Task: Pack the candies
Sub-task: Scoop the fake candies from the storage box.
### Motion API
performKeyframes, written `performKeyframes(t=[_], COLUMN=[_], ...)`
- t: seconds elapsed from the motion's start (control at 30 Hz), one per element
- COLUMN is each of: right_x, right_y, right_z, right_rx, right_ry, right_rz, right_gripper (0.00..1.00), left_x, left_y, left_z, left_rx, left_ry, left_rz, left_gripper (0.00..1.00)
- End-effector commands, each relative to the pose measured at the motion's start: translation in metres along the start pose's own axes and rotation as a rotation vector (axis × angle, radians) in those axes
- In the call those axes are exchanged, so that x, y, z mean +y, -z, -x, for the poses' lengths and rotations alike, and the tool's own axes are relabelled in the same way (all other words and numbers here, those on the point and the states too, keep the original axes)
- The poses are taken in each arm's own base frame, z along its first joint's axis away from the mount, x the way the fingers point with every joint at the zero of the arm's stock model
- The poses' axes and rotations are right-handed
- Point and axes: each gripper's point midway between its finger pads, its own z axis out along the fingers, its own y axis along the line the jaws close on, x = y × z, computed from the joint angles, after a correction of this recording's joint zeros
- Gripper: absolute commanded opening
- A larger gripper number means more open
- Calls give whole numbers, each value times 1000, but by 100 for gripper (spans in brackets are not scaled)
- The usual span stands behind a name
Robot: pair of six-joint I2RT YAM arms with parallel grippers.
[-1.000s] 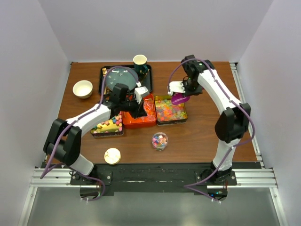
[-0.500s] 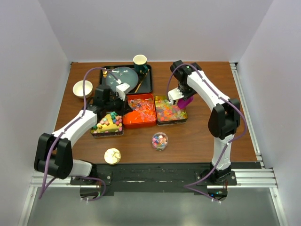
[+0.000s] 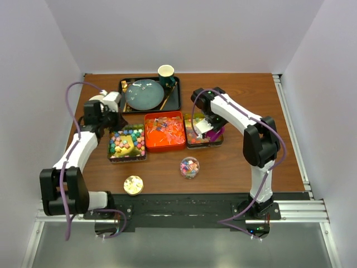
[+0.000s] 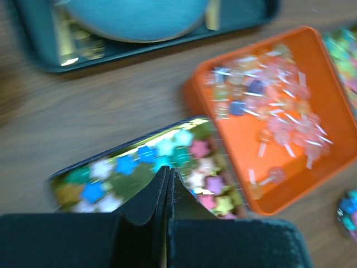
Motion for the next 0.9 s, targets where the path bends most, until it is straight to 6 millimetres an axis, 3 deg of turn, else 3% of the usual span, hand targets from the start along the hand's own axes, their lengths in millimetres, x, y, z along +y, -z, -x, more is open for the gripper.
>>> performKeyframes(t=[0.0,0.1,0.2,0.5,0.7,0.87], right_x=[20,15,15,14,8,6], right_y=[7,6,3,-4,-3,4], right_z=[3,20,36,75,102,132], right_rx=[16,-30,-65,-188,-326,-501], right_ry=[-15,-83,-120,-236,-308,-378], right_rz=[85,90,106,141,143,174], right_gripper=[0,0,0,0,0,0], left_x=[59,84,91,77,73,70], left_y=[28,35,37,29,22,18], left_z=[-11,-39,-66,-105,-112,-98], left_rx=[-8,50,100,159,189,147], left_ry=[159,314,431,571,612,602], left_rz=[212,274,285,243,210,164], left_gripper=[0,0,0,0,0,0])
